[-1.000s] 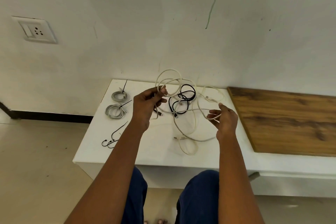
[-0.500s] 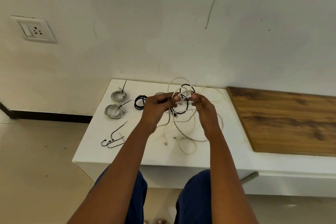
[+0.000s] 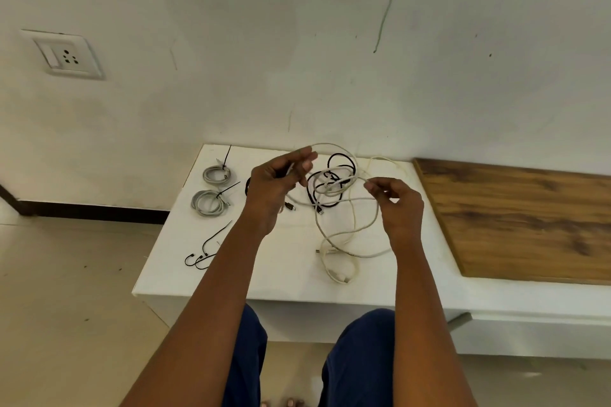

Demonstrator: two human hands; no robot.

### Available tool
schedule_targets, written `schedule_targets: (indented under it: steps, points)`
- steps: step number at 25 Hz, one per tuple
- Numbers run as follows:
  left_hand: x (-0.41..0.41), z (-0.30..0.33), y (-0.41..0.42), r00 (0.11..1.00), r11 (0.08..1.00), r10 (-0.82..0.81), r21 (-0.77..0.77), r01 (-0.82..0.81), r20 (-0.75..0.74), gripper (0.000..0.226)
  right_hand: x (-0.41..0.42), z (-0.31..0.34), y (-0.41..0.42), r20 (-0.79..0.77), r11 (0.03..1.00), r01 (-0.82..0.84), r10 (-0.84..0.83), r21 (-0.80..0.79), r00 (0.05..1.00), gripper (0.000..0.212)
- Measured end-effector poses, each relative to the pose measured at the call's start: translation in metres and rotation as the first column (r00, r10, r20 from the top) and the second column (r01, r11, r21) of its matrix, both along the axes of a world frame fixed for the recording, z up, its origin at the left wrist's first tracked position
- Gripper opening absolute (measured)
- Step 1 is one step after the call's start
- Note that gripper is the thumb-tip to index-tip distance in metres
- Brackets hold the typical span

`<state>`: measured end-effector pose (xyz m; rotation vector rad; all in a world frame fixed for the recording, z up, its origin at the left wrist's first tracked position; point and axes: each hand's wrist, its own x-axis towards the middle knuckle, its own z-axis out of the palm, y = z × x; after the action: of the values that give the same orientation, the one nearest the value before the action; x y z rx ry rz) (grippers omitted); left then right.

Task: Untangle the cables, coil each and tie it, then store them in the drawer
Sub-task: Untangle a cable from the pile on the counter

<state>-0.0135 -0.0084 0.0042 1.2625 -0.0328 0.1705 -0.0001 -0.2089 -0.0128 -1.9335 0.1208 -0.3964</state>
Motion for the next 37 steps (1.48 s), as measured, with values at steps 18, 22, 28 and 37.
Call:
schedule_targets:
  steps: [18, 22, 28, 37]
  points:
    - [-0.004, 0.039, 0.043, 0.886, 0.915, 0.354, 0.084, -0.394, 0.301, 0.023, 0.001, -0.009, -0.023, -0.196, 0.822, 0.567, -0.549, 0.052, 0.813, 0.02]
    - [-0.008, 0.044, 0.027, 0.962, 0.951, 0.114, 0.254, -0.178, 0.248, 0.019, 0.002, -0.006, -0.009, -0.142, 0.853, 0.52, -0.51, 0.043, 0.849, 0.022]
    - [-0.013, 0.034, -0.002, 0.985, 0.871, -0.169, 0.475, 0.129, 0.044, 0.015, 0.0, 0.005, 0.012, -0.084, 0.885, 0.392, -0.384, 0.252, 0.92, 0.021]
    - [-0.006, -0.001, -0.017, 0.985, 0.743, -0.01, 0.659, 0.121, -0.17, 0.019, -0.006, 0.022, 0.003, -0.142, 0.767, 0.206, -0.151, 0.607, 0.978, 0.011]
